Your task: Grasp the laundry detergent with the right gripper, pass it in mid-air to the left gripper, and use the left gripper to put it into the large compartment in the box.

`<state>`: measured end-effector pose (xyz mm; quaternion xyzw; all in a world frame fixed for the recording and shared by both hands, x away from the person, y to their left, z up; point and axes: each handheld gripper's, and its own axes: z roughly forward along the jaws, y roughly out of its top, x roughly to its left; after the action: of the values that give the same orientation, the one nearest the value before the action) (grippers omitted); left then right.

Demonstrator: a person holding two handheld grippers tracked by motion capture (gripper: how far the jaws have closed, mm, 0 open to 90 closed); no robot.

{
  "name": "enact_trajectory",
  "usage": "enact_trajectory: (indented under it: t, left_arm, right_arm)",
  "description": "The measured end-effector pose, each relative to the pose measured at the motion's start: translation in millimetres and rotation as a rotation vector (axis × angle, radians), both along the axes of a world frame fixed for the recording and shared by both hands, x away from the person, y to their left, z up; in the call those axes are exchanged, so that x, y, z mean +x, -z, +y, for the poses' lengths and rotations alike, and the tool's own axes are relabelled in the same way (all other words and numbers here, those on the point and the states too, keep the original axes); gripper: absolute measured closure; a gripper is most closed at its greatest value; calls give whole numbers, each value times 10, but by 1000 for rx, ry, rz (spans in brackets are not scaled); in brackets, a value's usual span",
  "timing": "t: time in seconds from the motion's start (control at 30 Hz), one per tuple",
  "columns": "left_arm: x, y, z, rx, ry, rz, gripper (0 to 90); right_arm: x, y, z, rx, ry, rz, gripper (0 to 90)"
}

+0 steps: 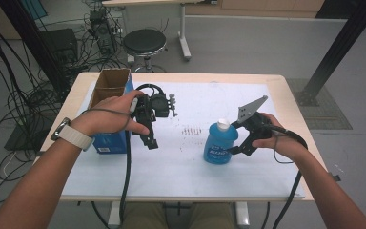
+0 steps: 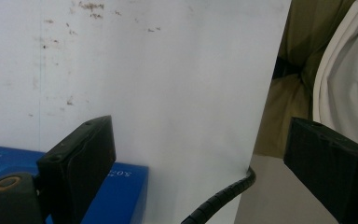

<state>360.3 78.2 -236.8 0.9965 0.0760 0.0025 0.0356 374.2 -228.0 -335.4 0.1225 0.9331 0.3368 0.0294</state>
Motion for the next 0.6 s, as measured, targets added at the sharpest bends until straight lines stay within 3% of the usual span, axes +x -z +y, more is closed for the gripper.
enact_trajectory:
  t: [0.6]
  left_arm:
    - [5, 2, 0, -2, 0, 0, 94]
  right_arm:
    - [3, 2, -1, 6, 0, 2, 45]
